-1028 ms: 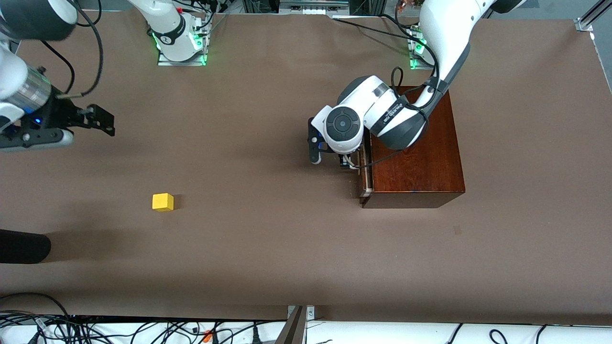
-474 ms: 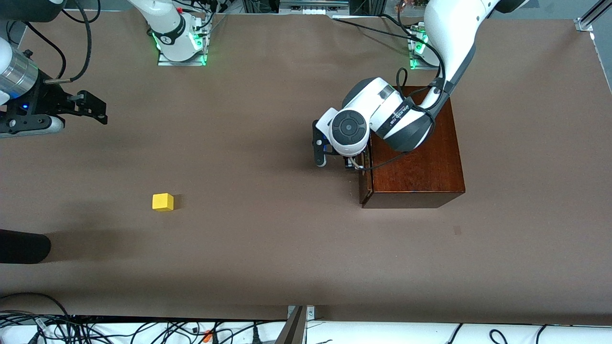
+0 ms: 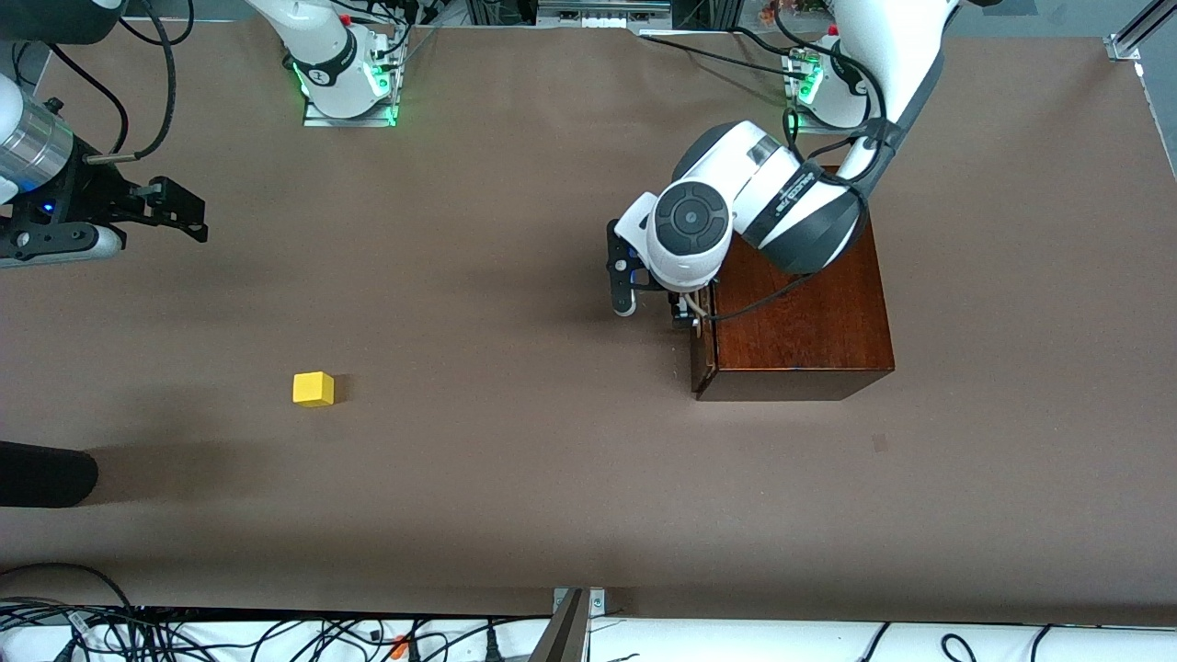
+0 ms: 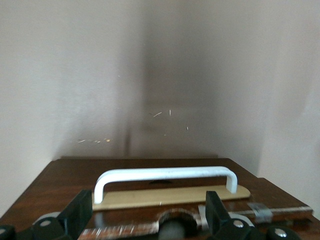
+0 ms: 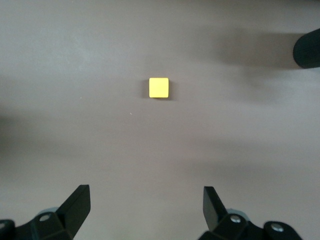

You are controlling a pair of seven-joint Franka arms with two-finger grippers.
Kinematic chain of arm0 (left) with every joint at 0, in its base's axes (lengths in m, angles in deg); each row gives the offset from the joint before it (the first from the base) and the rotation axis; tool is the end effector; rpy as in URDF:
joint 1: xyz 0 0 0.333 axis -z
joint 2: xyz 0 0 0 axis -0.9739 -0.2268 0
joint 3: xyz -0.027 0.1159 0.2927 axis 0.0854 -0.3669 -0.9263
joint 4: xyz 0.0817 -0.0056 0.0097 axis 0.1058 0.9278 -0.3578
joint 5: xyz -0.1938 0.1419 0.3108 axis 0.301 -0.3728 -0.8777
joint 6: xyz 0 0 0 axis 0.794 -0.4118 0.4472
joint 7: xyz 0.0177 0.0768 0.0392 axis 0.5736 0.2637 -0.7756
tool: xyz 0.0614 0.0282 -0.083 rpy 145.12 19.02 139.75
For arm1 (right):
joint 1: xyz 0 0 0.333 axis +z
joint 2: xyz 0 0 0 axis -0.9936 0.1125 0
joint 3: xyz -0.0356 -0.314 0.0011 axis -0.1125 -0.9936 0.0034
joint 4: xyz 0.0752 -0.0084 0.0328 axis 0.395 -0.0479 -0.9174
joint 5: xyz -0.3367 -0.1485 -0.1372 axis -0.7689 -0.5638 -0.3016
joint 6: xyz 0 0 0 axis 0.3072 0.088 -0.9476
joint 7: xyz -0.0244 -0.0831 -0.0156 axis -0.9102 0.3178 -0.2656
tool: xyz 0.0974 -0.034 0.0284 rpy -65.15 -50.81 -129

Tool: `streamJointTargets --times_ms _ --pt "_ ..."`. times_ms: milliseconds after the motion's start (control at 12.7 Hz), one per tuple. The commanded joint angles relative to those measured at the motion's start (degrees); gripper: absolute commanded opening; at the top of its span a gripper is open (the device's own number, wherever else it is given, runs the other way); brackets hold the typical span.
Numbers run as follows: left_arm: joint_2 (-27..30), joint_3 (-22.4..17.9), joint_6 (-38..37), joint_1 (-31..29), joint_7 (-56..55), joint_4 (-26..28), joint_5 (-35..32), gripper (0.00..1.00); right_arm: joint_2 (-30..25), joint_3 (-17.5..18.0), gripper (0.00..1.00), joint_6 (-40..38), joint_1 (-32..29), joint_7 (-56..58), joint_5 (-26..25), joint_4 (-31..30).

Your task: Open drawer, take yellow block, close drawer

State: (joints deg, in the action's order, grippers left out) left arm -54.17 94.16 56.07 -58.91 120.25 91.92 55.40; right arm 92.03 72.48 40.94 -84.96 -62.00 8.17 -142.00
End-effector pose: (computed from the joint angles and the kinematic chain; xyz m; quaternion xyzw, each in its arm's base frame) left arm 0.5582 -0.3942 0.3900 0.7359 -0.6679 -0.1017 0.0453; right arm 0.5695 0.0416 0.5905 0.9982 0.0587 -0.0034 0.0092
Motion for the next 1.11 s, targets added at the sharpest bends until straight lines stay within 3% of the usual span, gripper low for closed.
streamJointTargets --times_ms 0,395,474,632,870,1028 --pt "6.7 -0.46 -6.22 -0.58 -3.38 -1.36 -1.27 1.0 0.32 0.32 1.0 0.47 -0.16 -0.02 1.09 0.98" --pt "15.23 -2.56 -11.78 -10.5 -9.38 -2.15 -1.36 1.0 0.41 0.05 1.0 0.38 -0.25 -0.02 1.18 0.89" --pt "17.25 -6.66 -11.78 -10.25 -9.47 -1.8 -0.84 1.0 0.41 0.05 1.0 0.47 -0.25 -0.02 1.18 0.89" --pt "21.12 -11.16 -11.7 -10.78 -10.08 0.82 1.26 1.0 0.32 0.05 1.0 0.38 -0.25 -0.11 1.18 0.89" --pt "25.43 -15.48 -9.5 -12.26 -24.18 5.3 2.07 1.0 0.32 0.05 1.0 0.21 -0.25 -0.11 1.27 0.89" --pt "30.35 -17.85 -5.66 -13.32 -37.53 11.09 3.64 1.0 0.41 0.05 1.0 0.29 -0.25 -0.2 1.35 0.89"
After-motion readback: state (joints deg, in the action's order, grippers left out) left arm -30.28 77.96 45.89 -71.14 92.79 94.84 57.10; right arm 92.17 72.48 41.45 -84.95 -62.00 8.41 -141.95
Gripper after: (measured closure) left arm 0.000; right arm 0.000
